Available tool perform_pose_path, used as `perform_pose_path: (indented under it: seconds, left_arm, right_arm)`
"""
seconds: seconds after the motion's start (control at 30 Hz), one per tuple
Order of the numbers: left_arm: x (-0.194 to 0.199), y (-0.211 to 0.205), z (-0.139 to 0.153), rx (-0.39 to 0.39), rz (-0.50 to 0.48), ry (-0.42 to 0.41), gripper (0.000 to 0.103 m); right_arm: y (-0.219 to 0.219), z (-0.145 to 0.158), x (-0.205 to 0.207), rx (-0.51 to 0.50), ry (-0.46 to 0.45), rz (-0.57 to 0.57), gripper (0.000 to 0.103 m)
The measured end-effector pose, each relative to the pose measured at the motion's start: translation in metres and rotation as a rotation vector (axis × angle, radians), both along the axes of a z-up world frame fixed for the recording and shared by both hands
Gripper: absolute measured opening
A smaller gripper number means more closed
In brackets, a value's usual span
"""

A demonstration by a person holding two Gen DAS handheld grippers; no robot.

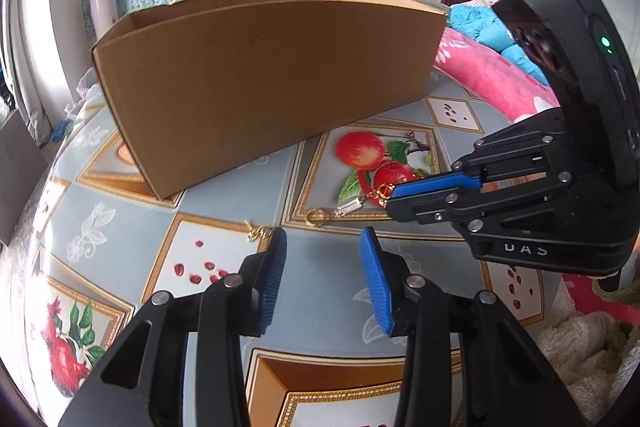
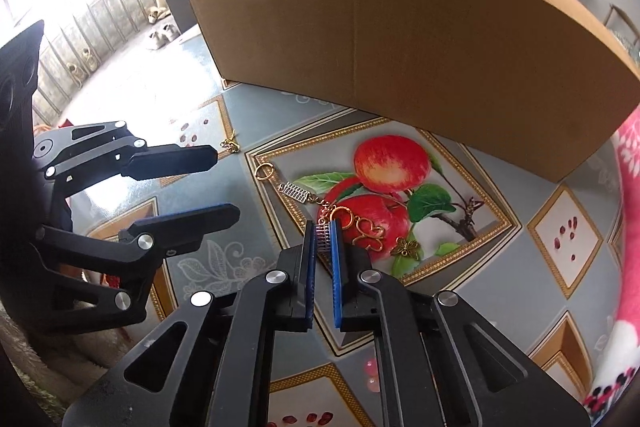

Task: Organize jewelry
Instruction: 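Lower the right gripper onto the gold flower keychain and close it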

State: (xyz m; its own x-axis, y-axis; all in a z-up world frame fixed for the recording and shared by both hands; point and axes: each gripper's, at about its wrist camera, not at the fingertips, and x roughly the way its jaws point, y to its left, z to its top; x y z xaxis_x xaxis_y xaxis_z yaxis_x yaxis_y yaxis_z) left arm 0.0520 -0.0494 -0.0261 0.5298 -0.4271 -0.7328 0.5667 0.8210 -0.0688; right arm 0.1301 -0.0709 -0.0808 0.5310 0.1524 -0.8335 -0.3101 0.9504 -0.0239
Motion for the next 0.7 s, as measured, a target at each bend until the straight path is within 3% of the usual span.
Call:
perform_pose_path:
  seconds: [0.3,0.53,0.7]
  left_arm:
    - [0.012,-0.026,0.001,0.047,-0.093,0.006,0.037]
    - [0.022,-0.046,-0.006,0.109,-0.139,0.023,0.024]
    - [0.023,-0.050,-0.008,0.144,-0.139,0.032,0.024]
  right_arm:
    - [-0.033,-0.002,-0.011,0.072,0.020,-0.077,0.004]
    - [-0.045,-0.002,-0.016,0.131,0.009,-0.083,0.004]
    - [-0.056,-0.002,-0.020,0.176,0.004,-0.078,0.004]
